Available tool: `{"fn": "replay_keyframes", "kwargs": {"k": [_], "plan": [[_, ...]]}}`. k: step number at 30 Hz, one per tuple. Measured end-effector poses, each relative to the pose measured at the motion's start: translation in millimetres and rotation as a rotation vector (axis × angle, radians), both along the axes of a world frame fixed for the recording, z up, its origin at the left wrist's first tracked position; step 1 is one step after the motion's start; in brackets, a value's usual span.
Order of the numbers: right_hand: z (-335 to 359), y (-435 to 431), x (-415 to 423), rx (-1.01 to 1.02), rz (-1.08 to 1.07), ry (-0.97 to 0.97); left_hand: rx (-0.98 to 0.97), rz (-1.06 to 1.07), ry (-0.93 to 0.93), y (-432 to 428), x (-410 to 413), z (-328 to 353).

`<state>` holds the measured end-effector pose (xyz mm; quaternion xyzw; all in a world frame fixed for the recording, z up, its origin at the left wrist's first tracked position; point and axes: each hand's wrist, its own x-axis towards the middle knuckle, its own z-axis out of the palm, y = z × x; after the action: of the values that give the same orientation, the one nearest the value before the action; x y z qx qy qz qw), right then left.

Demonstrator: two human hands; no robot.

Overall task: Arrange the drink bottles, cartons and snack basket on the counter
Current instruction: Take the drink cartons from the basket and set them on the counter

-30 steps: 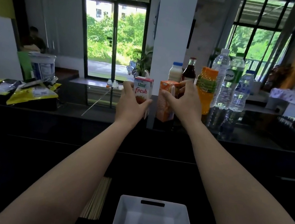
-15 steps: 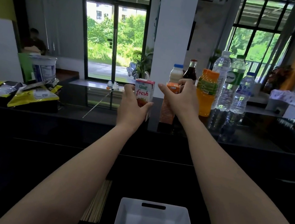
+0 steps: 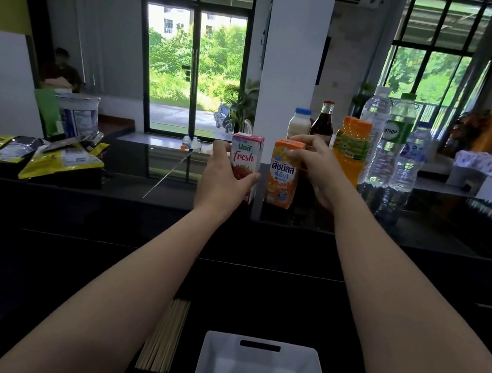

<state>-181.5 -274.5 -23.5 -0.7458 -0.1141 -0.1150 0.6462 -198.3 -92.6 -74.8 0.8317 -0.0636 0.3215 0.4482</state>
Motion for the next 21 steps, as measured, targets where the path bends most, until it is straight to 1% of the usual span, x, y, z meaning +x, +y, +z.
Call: {"fn": "replay_keyframes", "kwargs": {"k": [2, 3, 6, 8, 12, 16, 21], "plan": [[-2.8, -1.4, -0.5, -0.011, 0.0, -0.004, 0.018, 0.009, 0.0, 0.7, -1.1, 1.1], [-5.5, -1.4, -0.6, -0.049, -0.02, -0.019, 0.029, 0.016, 0.001, 1.2, -1.7, 2.0], [-16.5, -0.7, -0.5, -0.197, -0.151, -0.032, 0.056, 0.039, 0.008, 2.5, -3.7, 4.8], [-23.4, -1.4, -0.1, -0.233, -0.216, -0.001, 0.071, 0.051, 0.01, 2.1, -5.0, 5.0], [-24.6, -1.9, 1.8, -0.362, -0.243, 0.002, 0.087, 0.081, 0.01, -0.8, -3.7, 6.8], [-22.2, -1.0, 10.4, -0.412, -0.235, -0.024, 0.088, 0.099, 0.038, -1.6, 6.6, 12.1], [-22.9, 12.0, 35.2, -0.426, -0.248, -0.058, 0.115, 0.115, 0.087, 1.7, 33.2, 19.5]]}}
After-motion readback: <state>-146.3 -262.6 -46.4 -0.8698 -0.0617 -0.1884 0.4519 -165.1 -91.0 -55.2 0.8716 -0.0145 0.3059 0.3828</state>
